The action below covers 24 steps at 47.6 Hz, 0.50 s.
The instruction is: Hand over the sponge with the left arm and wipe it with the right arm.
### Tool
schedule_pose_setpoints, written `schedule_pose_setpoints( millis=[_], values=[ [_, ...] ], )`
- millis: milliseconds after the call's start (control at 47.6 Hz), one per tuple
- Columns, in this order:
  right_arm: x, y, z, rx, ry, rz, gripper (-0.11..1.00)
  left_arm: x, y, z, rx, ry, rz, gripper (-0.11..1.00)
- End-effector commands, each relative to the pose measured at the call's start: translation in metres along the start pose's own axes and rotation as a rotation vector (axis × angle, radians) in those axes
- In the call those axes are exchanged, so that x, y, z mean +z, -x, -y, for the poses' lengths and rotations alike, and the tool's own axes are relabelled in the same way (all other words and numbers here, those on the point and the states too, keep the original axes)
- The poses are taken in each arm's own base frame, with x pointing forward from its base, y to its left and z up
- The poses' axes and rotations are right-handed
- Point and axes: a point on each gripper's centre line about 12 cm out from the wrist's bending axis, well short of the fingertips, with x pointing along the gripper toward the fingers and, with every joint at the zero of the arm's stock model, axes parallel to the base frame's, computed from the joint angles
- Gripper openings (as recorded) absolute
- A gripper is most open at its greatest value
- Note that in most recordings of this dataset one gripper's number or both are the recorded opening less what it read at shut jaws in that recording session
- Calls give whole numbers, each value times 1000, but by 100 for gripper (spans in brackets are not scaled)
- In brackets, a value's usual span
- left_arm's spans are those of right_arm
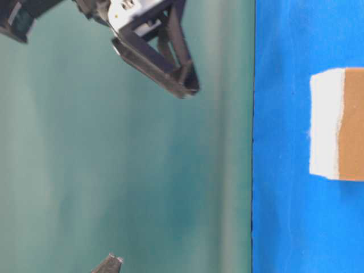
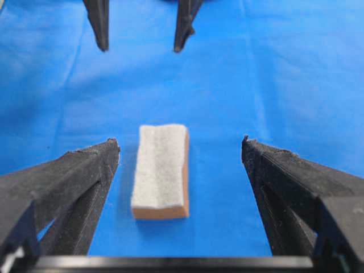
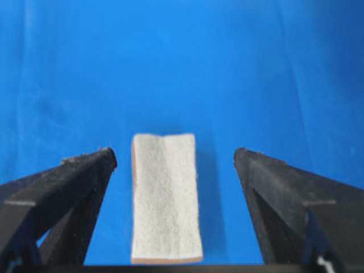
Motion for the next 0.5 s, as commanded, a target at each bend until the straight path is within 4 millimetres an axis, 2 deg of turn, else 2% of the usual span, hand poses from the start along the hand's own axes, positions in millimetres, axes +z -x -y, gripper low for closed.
schedule_pose_setpoints(
  millis=[0,315,483],
  values=[
    [13,5,-1,4,4,64,74,7,0,0,1,-2,26,86],
    [11,5,-1,5,-2,63,74,9,-1,0,2,1,29,86],
    [12,24,-1,2,-8,94,74,16,10,-1,4,15,64,86]
  ],
)
